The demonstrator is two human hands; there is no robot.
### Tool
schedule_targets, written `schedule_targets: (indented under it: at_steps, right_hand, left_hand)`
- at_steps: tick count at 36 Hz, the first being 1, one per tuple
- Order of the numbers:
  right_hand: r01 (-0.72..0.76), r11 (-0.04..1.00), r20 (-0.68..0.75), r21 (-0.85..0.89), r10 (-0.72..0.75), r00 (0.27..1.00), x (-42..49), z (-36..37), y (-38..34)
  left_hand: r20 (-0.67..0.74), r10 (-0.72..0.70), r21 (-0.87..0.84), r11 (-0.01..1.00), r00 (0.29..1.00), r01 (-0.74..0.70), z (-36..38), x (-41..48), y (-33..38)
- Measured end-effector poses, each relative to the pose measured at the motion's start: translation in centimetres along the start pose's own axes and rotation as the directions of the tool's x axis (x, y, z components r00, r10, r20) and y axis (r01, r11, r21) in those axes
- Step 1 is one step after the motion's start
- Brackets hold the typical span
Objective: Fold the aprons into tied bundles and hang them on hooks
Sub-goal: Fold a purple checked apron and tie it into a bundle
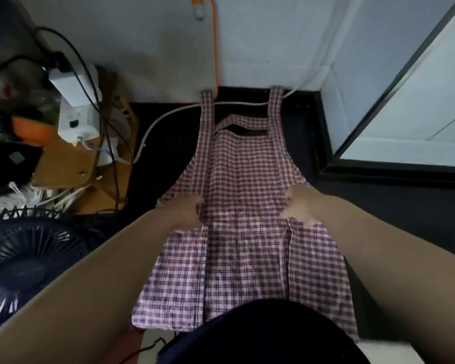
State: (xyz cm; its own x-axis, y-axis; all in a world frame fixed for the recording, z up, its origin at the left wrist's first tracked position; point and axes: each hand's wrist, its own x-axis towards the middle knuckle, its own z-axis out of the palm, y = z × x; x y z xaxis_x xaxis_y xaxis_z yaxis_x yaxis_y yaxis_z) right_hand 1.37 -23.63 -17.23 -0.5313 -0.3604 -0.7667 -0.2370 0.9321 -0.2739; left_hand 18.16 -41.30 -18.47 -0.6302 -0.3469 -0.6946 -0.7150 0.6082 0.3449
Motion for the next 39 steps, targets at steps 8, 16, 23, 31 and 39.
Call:
schedule_targets:
  at_steps: [8,16,23,31,39]
  right_hand:
    - [-0.095,0.994,-0.142,-0.047,0.087,0.986,0.8,4.3,2.2]
    - [-0.109,0.955,-0.224,-0.274,0.047,0.973,0.9,4.9,1.6]
    - [0.242,0.965,-0.44,0.104,-0.173,0.881,-0.6,4.3,-0.9]
    - [0.494,0.845,-0.64,0.204,-0.267,0.721,0.6,2.2,-3.7]
    - [0.336,0.941,-0.176,0.029,-0.326,0.929,3.0,3.9,-4.8]
  left_hand:
    - [-0.179,-0.054,0.034,0.998,0.982,0.061,3.8,1.2,-3.4]
    - [-0.252,-0.034,0.052,0.997,0.967,0.048,4.5,1.4,-3.9]
    - [-0.36,0.122,-0.089,0.982,0.925,-0.165,2.0,0.4,0.6]
    - [-0.638,0.064,-0.267,0.916,0.767,-0.298,-1.7,2.8,2.8]
    - [-0.341,0.036,-0.17,0.98,0.939,-0.099,1.6,6.3,2.3]
